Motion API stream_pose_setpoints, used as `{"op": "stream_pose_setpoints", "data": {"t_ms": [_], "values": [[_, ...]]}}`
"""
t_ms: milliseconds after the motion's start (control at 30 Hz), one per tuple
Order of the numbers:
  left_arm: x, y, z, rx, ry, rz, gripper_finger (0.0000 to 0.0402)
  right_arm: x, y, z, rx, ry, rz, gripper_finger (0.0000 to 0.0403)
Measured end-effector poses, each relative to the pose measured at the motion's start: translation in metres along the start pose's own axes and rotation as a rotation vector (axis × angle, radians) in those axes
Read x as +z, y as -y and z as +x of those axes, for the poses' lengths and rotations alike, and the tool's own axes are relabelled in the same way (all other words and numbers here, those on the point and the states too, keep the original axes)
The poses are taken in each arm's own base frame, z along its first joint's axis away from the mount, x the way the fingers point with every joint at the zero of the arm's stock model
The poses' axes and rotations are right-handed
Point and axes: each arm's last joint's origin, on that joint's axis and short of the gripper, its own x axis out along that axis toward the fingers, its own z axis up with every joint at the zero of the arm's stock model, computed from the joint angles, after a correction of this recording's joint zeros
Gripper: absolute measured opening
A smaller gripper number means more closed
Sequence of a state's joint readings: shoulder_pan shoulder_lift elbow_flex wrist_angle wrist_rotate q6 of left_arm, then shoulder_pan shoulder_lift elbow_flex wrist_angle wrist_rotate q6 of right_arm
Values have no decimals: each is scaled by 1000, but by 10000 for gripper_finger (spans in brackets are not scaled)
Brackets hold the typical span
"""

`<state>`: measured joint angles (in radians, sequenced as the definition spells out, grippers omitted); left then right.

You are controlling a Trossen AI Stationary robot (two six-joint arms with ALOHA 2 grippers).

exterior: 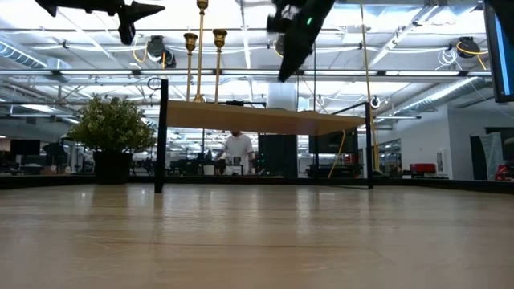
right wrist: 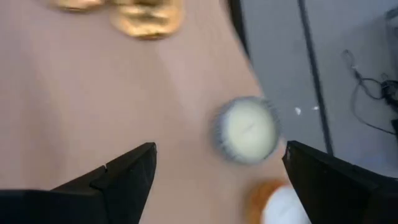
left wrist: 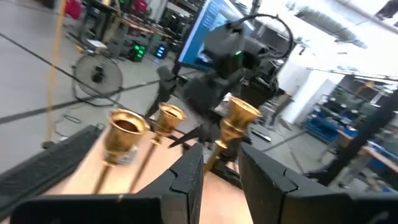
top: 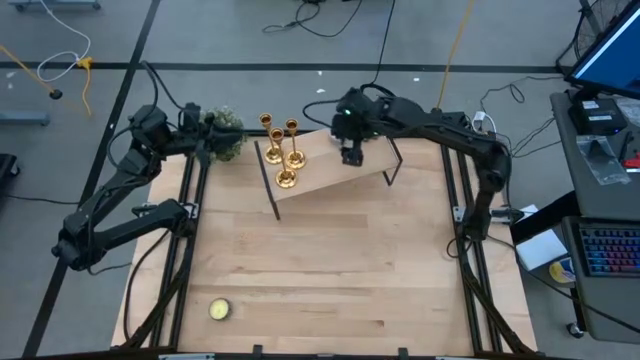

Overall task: Pick & Place candle stick holders
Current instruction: Put the black scented candle on the shelf

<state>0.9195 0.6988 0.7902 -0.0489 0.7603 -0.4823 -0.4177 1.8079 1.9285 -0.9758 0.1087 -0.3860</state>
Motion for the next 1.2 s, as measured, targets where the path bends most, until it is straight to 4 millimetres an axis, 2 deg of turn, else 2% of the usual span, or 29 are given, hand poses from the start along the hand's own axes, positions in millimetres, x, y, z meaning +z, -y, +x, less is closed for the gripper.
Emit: {"op": "stream_pose_setpoints", "data": {"t_ms": [100,267,367,500,733,867,1000,1200], "values": [[0,4,-3,-44,-13,-9,102,-4,-13,-32,28,0,25,338],[1,22,-19,-68,38,44,102,-26,-29,-79,66,-50,106,337],[1,35,-33,-38,97,76,102,-47,-36,-100,72,-49,174,334],[-8,46,-48,-12,93,37,102,-80,-44,-118,60,13,257,330],[-21,56,-59,-30,29,-68,101,-133,-59,-130,27,288,406,330],[-18,67,-65,-43,-23,-104,101,-157,-66,-130,26,391,475,329],[-14,73,-67,-13,-120,-163,101,-173,-72,-128,24,473,509,329],[-7,78,-65,96,-339,-277,101,-184,-76,-125,14,580,518,331]]}}
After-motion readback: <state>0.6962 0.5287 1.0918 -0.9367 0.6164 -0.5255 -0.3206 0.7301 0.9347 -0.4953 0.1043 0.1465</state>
